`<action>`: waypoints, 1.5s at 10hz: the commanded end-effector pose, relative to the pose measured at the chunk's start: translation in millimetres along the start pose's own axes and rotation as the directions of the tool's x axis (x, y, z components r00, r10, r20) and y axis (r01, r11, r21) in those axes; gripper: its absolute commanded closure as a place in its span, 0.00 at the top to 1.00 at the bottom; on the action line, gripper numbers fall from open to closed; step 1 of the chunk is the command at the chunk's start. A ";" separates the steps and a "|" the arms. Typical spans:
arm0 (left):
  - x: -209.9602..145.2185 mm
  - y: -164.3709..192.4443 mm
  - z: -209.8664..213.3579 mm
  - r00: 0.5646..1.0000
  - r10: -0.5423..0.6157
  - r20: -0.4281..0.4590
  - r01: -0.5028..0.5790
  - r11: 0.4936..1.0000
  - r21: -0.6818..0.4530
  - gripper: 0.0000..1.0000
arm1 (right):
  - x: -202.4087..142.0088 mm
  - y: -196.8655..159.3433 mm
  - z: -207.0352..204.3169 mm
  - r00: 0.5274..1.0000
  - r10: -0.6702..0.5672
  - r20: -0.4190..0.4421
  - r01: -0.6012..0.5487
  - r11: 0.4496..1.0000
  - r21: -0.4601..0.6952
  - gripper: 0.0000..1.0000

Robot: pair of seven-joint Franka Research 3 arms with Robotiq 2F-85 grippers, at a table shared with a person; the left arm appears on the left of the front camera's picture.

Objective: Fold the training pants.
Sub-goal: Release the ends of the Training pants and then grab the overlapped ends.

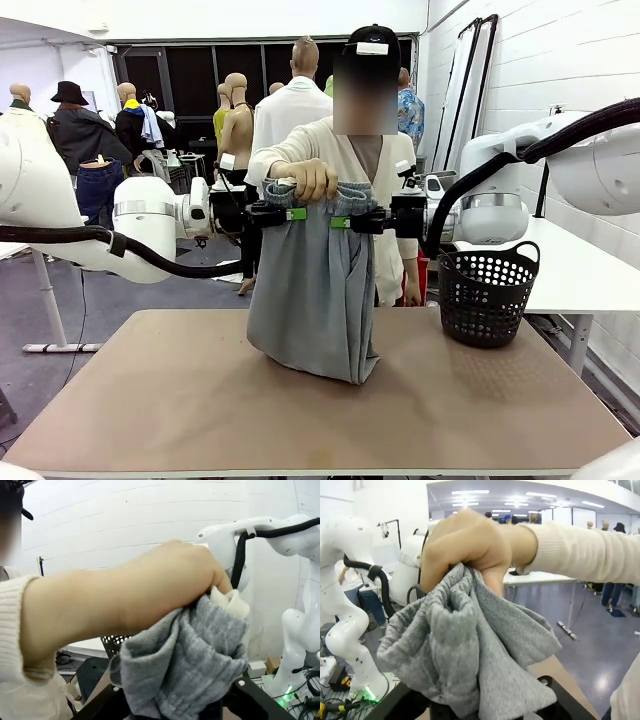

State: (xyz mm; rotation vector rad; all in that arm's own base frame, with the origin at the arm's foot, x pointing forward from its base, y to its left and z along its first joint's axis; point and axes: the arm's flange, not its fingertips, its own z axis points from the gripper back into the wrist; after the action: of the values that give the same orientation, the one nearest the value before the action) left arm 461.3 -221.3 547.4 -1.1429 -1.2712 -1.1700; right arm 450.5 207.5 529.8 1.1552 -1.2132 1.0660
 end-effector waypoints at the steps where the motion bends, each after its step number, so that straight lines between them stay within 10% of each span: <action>1: -0.4 2.6 1.3 0.999 -0.008 -0.047 0.007 1.000 -0.013 0.00 | 7.4 -5.2 -0.3 0.997 -0.041 0.061 0.040 0.999 0.021 0.00; 15: -22.9 12.5 3.3 0.997 0.021 -0.080 -0.018 0.999 0.045 0.00 | -3.3 -3.0 2.5 0.998 -0.031 -0.059 0.036 0.997 0.073 0.00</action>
State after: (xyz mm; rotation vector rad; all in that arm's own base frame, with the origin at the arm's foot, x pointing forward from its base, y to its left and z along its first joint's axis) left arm 478.6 -218.0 523.1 -1.0658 -1.2145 -1.1538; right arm 455.2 204.1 524.0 1.1710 -1.1136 1.1117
